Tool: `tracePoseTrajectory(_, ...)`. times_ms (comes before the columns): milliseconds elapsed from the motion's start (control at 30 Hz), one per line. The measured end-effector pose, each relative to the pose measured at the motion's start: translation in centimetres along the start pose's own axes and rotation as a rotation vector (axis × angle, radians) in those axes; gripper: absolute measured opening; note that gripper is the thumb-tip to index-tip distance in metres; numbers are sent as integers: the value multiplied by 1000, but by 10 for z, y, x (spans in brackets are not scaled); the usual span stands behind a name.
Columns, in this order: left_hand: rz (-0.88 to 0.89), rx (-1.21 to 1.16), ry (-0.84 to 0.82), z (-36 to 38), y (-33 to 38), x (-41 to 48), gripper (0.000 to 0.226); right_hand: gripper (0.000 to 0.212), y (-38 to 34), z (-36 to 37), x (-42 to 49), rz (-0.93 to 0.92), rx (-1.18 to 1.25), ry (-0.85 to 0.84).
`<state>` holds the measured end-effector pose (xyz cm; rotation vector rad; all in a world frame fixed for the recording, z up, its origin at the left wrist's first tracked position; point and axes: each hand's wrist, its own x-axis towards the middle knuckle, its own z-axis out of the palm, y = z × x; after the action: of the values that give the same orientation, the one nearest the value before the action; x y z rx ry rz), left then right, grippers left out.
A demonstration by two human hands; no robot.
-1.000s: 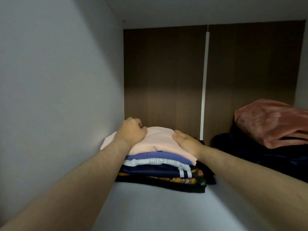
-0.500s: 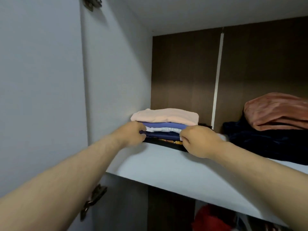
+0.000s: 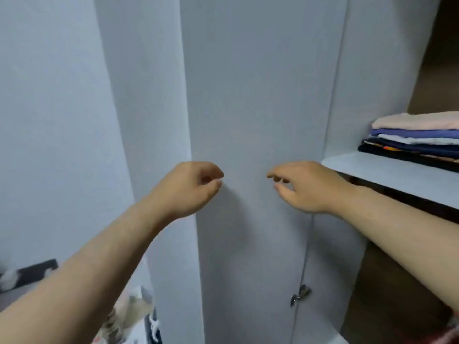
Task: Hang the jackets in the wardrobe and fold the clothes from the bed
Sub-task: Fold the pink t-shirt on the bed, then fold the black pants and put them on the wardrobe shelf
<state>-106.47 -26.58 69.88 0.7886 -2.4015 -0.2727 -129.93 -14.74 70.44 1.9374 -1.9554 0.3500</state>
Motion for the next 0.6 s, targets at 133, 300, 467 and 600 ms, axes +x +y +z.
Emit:
tracePoseTrajectory(133,-134,72,41,-65,-55,-79,20,34,-113,10,29,-199,61,24)
tracePoseTrajectory(300,-381,168,45,-139,-145,-187,23,44,-245,26,55,-409,71,41)
tracePoseTrajectory(467,-617,248,12,-198,-234,-313,48,45,-375,68,84,-565,131,-4)
tracePoseTrajectory(600,-802,305,26,-236,-286,-410,36,42,-477,97,104,-692,187,-46)
